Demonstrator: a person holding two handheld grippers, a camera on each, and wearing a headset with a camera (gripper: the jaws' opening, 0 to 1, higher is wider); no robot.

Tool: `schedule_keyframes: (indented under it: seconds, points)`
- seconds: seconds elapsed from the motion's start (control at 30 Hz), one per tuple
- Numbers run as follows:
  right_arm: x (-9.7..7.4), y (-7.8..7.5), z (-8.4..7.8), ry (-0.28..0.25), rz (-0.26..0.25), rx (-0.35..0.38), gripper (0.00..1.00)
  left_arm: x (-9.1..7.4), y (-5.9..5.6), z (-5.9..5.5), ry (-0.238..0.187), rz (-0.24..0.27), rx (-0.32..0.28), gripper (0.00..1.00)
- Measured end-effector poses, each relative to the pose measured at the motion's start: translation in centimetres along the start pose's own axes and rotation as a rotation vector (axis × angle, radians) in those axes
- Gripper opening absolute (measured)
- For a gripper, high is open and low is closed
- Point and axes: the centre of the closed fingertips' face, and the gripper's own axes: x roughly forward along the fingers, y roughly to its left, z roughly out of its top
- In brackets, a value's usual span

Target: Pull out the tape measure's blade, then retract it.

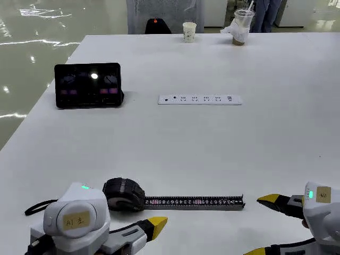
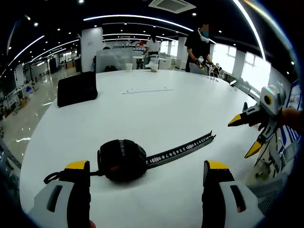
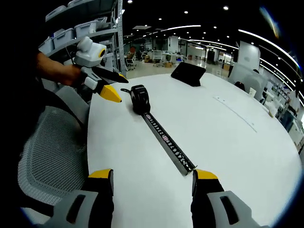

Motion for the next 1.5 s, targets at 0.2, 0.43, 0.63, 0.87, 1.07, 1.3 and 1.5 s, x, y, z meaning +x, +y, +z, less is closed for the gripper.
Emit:
schedule_keyframes:
  seconds: [0.2, 0.43, 0.63, 0.87, 1.07, 1.3, 1.5]
  points:
    - [0.1, -0.9, -0.2, 0.014, 0.016, -0.039, 0.61, 1.0, 0.4, -0.4, 0.02, 0.007, -0.005, 0.97]
    - [0.3, -1.6, -0.6, 0.032, 0.04, -0.072, 0.56, 1.8, 0.6, -0.6, 0.033, 0.012, -0.007, 0.98]
    - [0.7, -2.3, -0.6, 0.041, 0.049, -0.095, 0.54, 2.4, 0.8, -0.4, 0.039, 0.022, -0.02, 0.99]
    - [1.3, -3.2, -0.7, 0.056, 0.066, -0.133, 0.51, 3.0, 1.3, -0.3, 0.042, 0.032, -0.023, 0.99]
    - [1.8, -3.6, -0.7, 0.067, 0.08, -0.159, 0.47, 3.5, 1.8, -0.4, 0.049, 0.037, -0.035, 0.98]
    - [2.4, -4.3, -0.9, 0.085, 0.088, -0.197, 0.42, 3.9, 2.1, -0.3, 0.053, 0.042, -0.054, 0.94]
    - [3.0, -4.8, -1.1, 0.101, 0.103, -0.22, 0.38, 4.3, 2.7, -0.2, 0.061, 0.056, -0.07, 0.91]
